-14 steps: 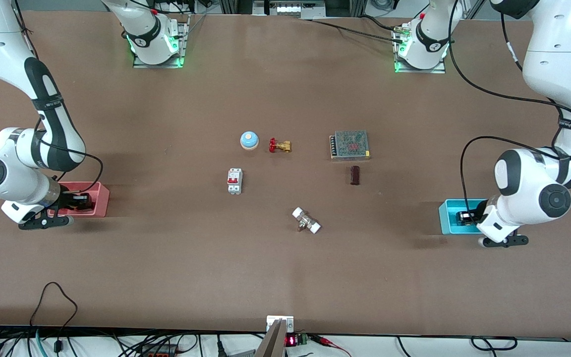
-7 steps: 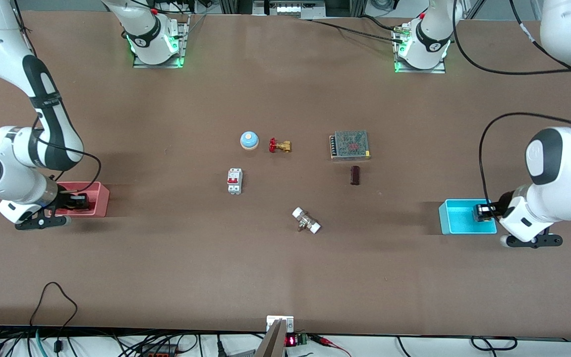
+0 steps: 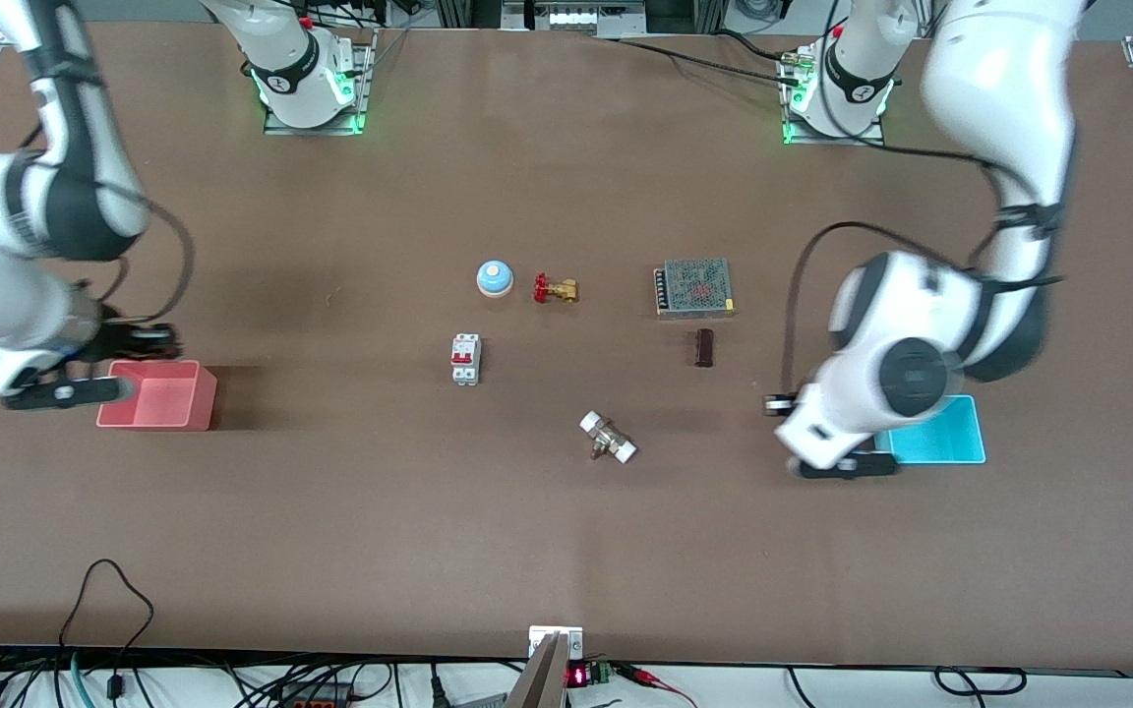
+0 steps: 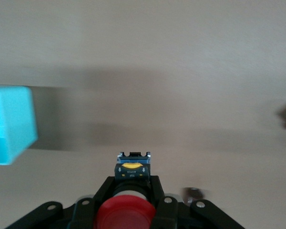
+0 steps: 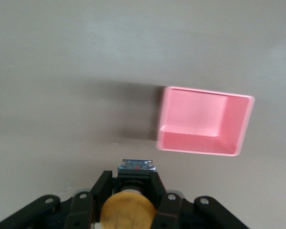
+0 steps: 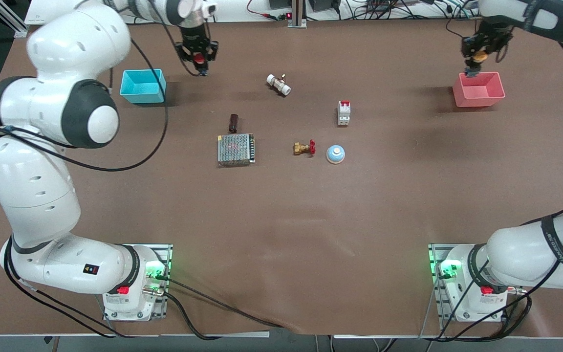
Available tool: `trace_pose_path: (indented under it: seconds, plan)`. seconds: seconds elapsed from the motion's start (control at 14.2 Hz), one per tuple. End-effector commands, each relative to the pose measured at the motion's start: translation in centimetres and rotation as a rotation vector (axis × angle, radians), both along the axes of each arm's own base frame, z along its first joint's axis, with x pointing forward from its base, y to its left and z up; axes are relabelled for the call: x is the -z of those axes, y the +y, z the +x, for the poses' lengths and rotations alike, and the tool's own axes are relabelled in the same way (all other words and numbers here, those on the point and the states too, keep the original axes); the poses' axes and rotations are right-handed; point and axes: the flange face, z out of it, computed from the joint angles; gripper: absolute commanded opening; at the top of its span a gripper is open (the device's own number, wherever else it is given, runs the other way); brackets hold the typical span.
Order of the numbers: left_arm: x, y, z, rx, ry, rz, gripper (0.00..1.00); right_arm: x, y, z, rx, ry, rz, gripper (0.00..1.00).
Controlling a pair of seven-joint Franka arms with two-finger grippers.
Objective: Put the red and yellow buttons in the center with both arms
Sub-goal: 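Carry the yellow button with the right gripper while the left gripper carries the red button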
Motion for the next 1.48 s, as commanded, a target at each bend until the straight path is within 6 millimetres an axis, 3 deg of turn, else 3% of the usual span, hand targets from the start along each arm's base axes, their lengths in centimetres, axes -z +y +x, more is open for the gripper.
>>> trace_pose_path:
  seconds: [0.0, 0.21, 0.42, 0.71, 0.85, 0.92, 1.06, 1.2, 1.34, 1.41]
  plan:
    - [3.5, -3.1, 1.1, -0.033, -0.049, -0.013, 0.33, 4.1, 7.5, -0.2, 0.041, 0.001, -0.010, 0.23]
    - [6.2, -5.7, 0.8, -0.036, -0.095, -0.034, 0.34, 8.5, 12.9, -0.1, -0.012, -0.011, 0.007, 0.23]
    - [8.9, -7.8, -0.1, -0.020, -0.093, -0.037, 0.35, 13.0, 14.9, -0.1, -0.046, -0.016, 0.028, 0.24]
    - [10.8, -8.0, -0.5, -0.043, -0.104, -0.039, 0.37, 15.7, 15.4, -0.2, -0.054, -0.006, 0.037, 0.24]
    - [11.0, -8.0, -0.6, -0.034, -0.104, -0.033, 0.78, 16.3, 15.4, -0.3, -0.054, -0.002, 0.038, 0.25]
    - [11.0, -7.8, -0.6, -0.027, -0.102, -0.030, 1.00, 16.6, 15.4, -0.3, -0.054, 0.004, 0.037, 0.30]
    - [10.7, -7.7, -0.6, -0.019, -0.101, -0.030, 1.00, 16.7, 15.3, -0.3, -0.050, 0.006, 0.038, 0.43]
    - [9.8, -7.7, -0.5, -0.016, -0.108, -0.032, 1.00, 17.0, 15.2, -0.3, -0.046, 0.010, 0.037, 0.48]
    - [7.4, -7.7, -0.3, -0.018, -0.122, -0.034, 1.00, 17.1, 15.2, -0.4, -0.047, 0.011, 0.036, 0.49]
    - [5.1, -7.4, -0.2, -0.018, -0.121, -0.028, 1.00, 17.2, 15.2, -0.4, -0.046, 0.013, 0.037, 0.56]
